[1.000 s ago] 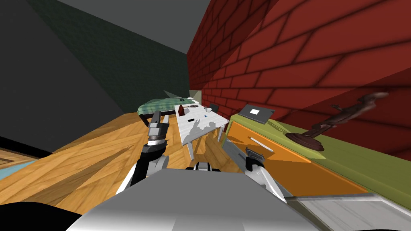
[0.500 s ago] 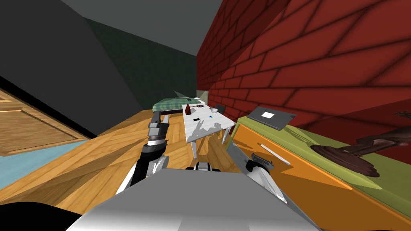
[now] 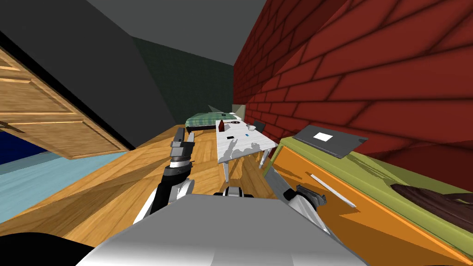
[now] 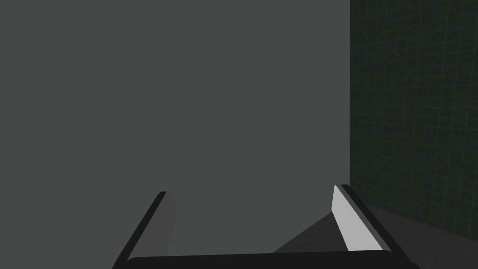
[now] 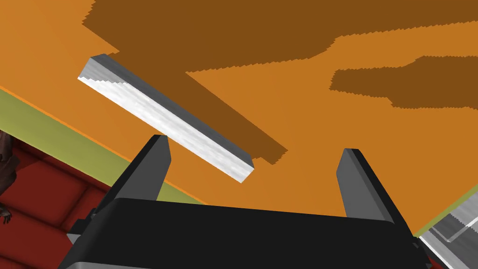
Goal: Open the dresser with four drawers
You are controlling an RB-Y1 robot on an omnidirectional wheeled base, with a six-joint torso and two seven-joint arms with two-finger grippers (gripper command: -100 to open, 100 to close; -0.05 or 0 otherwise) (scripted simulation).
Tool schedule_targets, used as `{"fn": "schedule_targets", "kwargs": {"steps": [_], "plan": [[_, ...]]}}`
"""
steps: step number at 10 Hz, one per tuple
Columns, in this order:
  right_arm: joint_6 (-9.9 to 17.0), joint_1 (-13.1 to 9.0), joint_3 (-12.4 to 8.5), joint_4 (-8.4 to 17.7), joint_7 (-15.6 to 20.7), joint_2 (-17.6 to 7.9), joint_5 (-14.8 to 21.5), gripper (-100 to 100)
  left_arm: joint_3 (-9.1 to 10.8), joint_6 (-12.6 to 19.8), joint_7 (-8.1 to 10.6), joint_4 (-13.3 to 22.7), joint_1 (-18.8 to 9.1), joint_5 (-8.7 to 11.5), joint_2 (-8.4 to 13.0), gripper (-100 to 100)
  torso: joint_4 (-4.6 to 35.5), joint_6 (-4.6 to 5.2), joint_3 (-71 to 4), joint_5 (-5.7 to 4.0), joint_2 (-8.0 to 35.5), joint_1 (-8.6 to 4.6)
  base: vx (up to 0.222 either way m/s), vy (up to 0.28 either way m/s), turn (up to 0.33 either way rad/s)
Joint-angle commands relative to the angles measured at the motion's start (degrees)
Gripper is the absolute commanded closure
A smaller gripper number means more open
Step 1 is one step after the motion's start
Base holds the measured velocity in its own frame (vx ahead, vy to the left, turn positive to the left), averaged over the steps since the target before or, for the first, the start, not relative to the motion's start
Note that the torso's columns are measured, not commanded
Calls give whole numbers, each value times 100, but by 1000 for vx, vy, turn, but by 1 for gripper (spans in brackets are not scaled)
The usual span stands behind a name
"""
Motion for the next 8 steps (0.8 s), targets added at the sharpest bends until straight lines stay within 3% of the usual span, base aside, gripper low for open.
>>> {"fn": "schedule_targets", "kwargs": {"steps": [1,3,4,6,7,8], "plan": [[261,17,-43,273,26,-7,422,-100,0,0,0,0,-1,0,0,0,0,-6,0,-1,0,0,6,-25,131],[646,1,-123,694,181,-52,839,-100,0,0,0,0,0,0,0,0,1,-5,1,0,0,0,8,-33,288],[698,1,-123,696,181,-52,922,-100,0,0,0,0,-1,0,0,0,1,-5,0,0,0,-2,11,-34,119],[1073,-11,-192,1049,315,-92,1317,-100,0,0,0,0,0,0,0,0,0,-4,0,0,0,0,10,-35,232],[1073,-11,-192,1087,315,-92,1372,-100,0,0,0,0,0,0,0,0,0,-4,0,0,-1,-1,12,-33,132],[1237,-15,-224,1242,374,-110,1566,-100,0,0,0,0,1,0,0,0,0,1,0,0,0,2,9,-26,165]]}}
